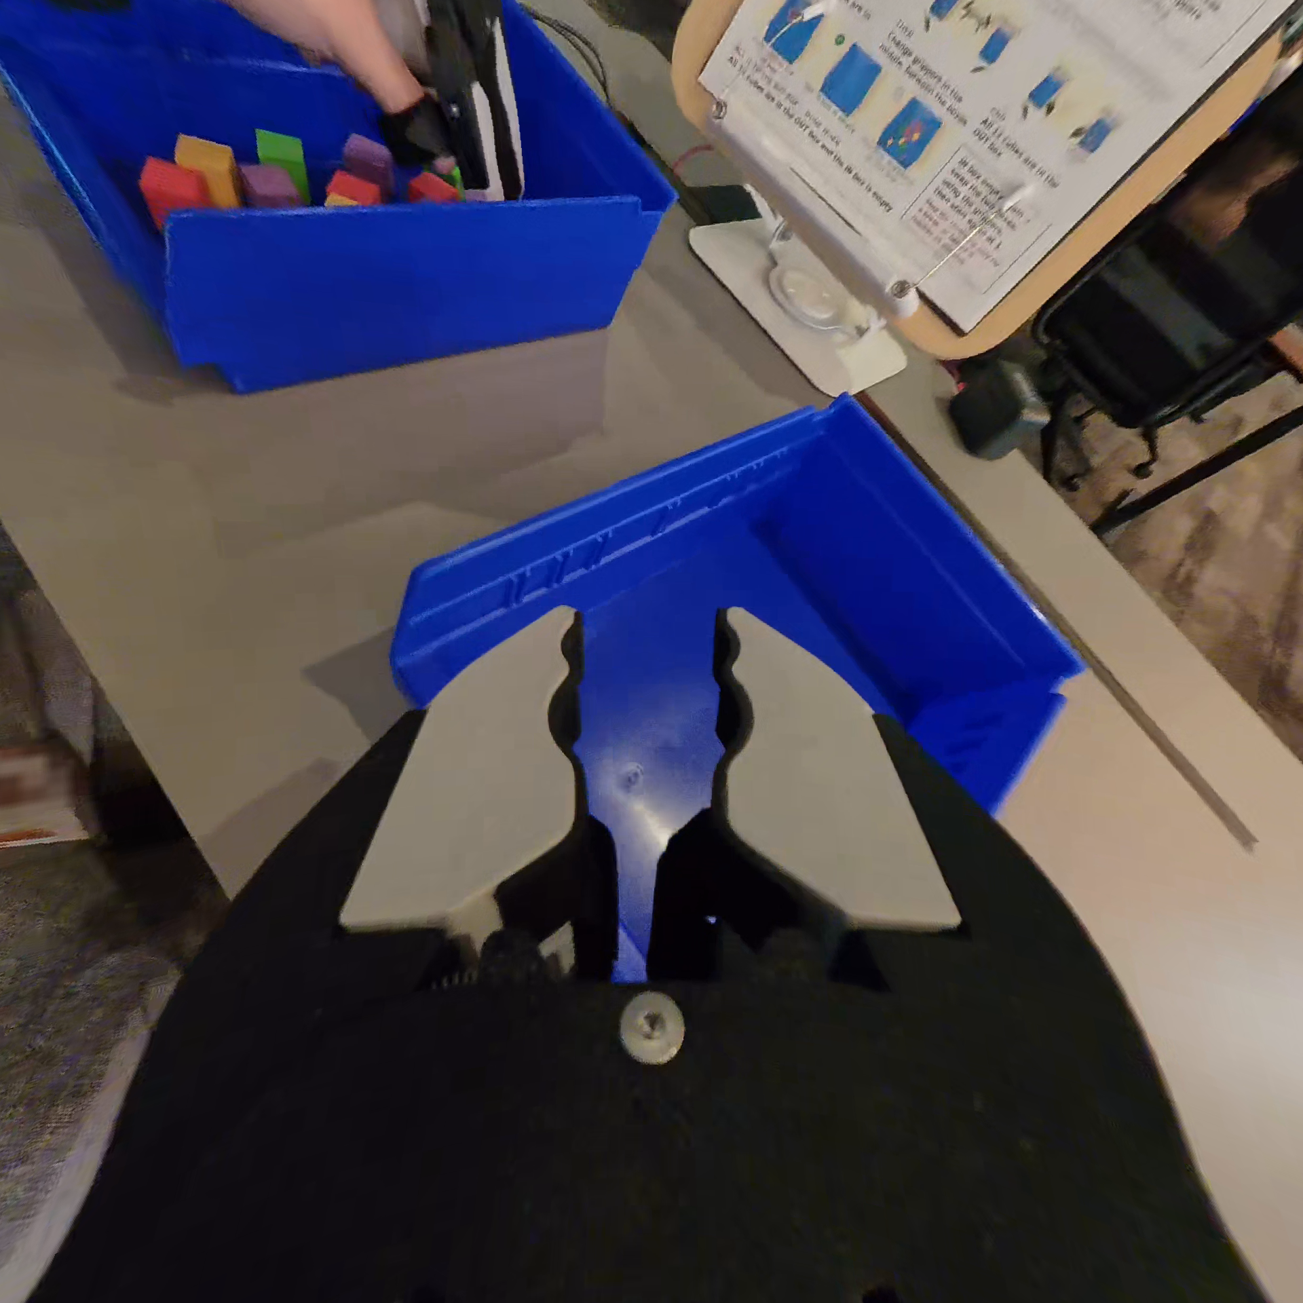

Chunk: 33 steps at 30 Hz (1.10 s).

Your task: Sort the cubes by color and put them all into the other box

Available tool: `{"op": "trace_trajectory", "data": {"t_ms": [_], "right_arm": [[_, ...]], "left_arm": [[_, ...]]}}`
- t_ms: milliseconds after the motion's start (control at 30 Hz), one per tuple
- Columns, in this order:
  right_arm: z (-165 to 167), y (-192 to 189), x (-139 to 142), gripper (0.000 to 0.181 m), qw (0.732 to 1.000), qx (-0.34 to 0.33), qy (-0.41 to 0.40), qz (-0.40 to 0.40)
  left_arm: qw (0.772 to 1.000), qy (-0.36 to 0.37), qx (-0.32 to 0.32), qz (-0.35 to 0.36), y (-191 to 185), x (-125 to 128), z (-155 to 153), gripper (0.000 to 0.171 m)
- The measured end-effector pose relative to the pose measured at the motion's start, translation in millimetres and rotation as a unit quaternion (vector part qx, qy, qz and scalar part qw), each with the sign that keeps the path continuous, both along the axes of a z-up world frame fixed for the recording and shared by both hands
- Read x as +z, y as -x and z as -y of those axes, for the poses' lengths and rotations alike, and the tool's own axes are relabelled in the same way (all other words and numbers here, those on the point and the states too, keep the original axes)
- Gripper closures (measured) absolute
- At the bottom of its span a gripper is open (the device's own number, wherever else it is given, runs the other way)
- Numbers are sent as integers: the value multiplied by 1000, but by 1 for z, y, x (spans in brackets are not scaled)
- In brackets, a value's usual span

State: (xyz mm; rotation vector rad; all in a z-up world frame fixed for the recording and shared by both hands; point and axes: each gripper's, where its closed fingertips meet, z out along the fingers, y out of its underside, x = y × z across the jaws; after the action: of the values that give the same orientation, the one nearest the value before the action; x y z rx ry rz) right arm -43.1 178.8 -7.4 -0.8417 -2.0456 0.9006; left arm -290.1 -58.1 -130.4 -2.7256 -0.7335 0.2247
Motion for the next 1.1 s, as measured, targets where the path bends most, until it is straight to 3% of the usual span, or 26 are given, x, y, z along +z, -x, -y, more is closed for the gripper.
{"op": "trace_trajectory", "data": {"t_ms": [233, 333, 400, 467, 533, 633, 667, 733, 833, 1000, 1100], "right_arm": [[-19, -14, 3, 146, 1000, -17, -2, -18], [-24, -13, 1, 146, 1000, -21, 1, -17], [-22, -12, 1, 146, 1000, -16, 7, -17], [-22, -12, -2, 147, 1000, -14, 4, -16], [-21, -10, -5, 147, 1000, -12, 3, -15], [-11, -7, -8, 148, 1000, 7, 21, -14], [-3, -6, -9, 148, 999, 20, 32, -16], [19, -2, -7, 146, 997, 52, 55, -34], [62, 1, 5, 142, 987, 113, 76, -84], [122, 8, 34, 132, 971, 179, 52, -152], [157, 5, 48, 131, 960, 227, 36, -159]], "left_arm": [[999, 32, 8, 28, -1, -10, 3, 117], [997, 57, -3, 46, -1, -26, 5, 118], [996, 54, -16, 67, -4, -33, 2, 142], [997, 56, -14, 49, 1, -31, 4, 142], [998, 15, 0, 58, -2, -22, 0, 142], [991, -116, 21, 67, -15, 18, -6, 143], [979, -187, 22, 82, -25, 39, -11, 142], [929, -344, 3, 135, -55, 87, -23, 143], [817, -517, -65, 246, -115, 151, -29, 143], [729, -571, -141, 352, -191, 180, -32, 143], [703, -571, -172, 388, -224, 184, -35, 143]]}}
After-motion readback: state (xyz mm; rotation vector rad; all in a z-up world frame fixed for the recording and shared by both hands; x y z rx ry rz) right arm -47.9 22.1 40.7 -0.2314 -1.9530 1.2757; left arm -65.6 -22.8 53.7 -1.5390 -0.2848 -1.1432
